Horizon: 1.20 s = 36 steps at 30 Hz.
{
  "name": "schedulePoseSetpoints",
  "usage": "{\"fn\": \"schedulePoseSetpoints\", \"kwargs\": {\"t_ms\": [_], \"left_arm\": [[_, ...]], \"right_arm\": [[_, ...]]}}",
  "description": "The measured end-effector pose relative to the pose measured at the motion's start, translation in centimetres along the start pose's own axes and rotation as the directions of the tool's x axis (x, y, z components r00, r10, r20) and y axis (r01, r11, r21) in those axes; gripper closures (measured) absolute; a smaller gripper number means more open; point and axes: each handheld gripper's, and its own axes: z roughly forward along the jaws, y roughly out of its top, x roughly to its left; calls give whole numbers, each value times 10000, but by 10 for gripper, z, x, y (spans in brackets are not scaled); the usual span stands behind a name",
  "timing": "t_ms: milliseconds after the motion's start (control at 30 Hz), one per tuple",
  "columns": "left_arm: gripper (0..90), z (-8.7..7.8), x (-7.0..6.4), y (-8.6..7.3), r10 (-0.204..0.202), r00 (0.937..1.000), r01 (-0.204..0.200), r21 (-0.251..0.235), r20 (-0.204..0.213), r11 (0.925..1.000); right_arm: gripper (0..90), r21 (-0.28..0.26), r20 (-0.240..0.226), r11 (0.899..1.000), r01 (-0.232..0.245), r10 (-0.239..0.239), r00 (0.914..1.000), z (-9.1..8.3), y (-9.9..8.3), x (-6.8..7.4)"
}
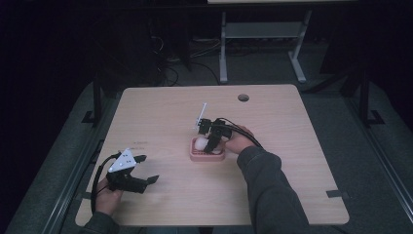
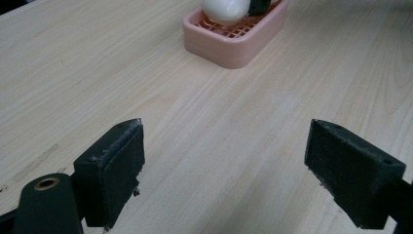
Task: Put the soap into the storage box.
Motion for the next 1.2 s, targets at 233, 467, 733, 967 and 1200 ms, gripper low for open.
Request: {"fn": "schedulePoseSetpoints", "kwargs": {"t_ms": [233,467,733,967,1200], "left_arm": [[141,0,0,0,-13,10000,13,-42,-6,10000],[141,-1,0,0,-6,10000,6,-47,-26,10000],[141,0,0,0,-17,10000,17,-67,-10,10000],[141,0,0,0,-9,10000,8,-54,-29,10000],[141,0,-1,0,32,10000,-32,-38,-68,10000]], "right_arm": [[486,23,93,10000,39,-40,9999,4,1,-1],[485,164,73,9999,-16,14,10000,8,1,-1],[479,107,-35,9999,-126,127,9999,9,0,-1],[431,-606,-141,9974,-388,380,9992,1,-7,-2],[417,-863,-111,9949,-530,522,9986,-8,-11,-1]]}}
